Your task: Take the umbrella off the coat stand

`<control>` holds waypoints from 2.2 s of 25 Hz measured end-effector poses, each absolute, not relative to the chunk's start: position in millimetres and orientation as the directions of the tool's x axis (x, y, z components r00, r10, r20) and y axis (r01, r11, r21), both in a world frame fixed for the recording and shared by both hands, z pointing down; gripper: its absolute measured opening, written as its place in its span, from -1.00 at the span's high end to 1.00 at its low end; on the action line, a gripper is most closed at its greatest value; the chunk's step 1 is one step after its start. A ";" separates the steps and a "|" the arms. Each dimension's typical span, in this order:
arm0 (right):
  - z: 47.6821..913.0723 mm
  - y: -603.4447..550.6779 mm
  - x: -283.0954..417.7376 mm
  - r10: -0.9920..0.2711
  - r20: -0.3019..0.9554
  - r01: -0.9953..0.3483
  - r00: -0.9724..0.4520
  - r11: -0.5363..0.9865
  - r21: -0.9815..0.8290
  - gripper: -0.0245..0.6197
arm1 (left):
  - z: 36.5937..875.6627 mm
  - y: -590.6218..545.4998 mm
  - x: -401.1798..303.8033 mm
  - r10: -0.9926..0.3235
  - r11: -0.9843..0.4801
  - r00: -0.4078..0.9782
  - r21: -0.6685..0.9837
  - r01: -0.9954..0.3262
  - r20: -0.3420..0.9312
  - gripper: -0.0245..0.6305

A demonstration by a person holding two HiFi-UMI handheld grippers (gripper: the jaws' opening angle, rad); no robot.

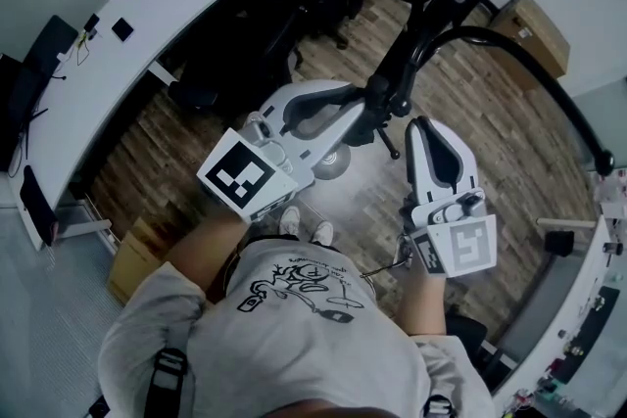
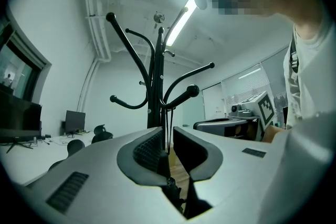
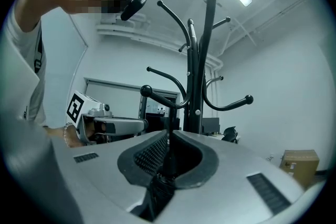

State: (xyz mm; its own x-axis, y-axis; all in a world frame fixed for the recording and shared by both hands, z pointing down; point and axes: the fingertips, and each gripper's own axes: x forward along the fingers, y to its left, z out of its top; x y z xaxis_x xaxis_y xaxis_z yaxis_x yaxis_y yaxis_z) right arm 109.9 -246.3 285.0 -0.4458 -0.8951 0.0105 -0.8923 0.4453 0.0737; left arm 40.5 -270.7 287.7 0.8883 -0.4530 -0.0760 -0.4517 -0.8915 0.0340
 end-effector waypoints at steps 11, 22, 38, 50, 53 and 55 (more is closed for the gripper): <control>280.7 -275.4 106.4 -0.876 0.014 -0.872 -0.483 0.482 0.078 0.73 | 291.3 -293.5 63.3 -0.402 -0.916 0.915 0.029 -0.401 -0.040 0.66; 283.6 -299.9 103.2 -0.855 0.018 -0.854 -0.519 0.519 0.043 0.70 | 298.2 -308.2 88.4 -0.343 -0.939 0.939 0.019 -0.343 -0.012 0.62; 283.5 -298.0 99.3 -0.827 0.009 -0.827 -0.562 0.561 0.041 0.87 | 297.4 -304.3 90.8 -0.334 -0.943 0.942 0.013 -0.334 -0.018 0.85; 277.8 -293.5 96.0 -0.831 -0.003 -0.830 -0.557 0.556 0.049 0.88 | 293.2 -303.3 81.3 -0.359 -0.933 0.933 0.015 -0.359 -0.028 0.85; 275.4 -290.2 95.0 -0.831 -0.008 -0.830 -0.557 0.556 0.051 0.88 | 289.0 -300.6 79.1 -0.366 -0.931 0.930 0.014 -0.365 -0.035 0.85; 272.7 -287.8 94.5 -0.831 -0.014 -0.830 -0.557 0.555 0.053 0.88 | 286.2 -297.9 77.6 -0.365 -0.931 0.930 0.015 -0.364 -0.043 0.85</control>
State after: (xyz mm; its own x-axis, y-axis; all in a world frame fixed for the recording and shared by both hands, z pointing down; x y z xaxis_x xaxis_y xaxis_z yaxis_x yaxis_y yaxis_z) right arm 94.5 -287.8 272.7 -0.5565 -0.8307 -0.0139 -0.8300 0.5552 0.0532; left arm 77.6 -297.9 286.2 0.9301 -0.3647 -0.0430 -0.3644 -0.9311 0.0149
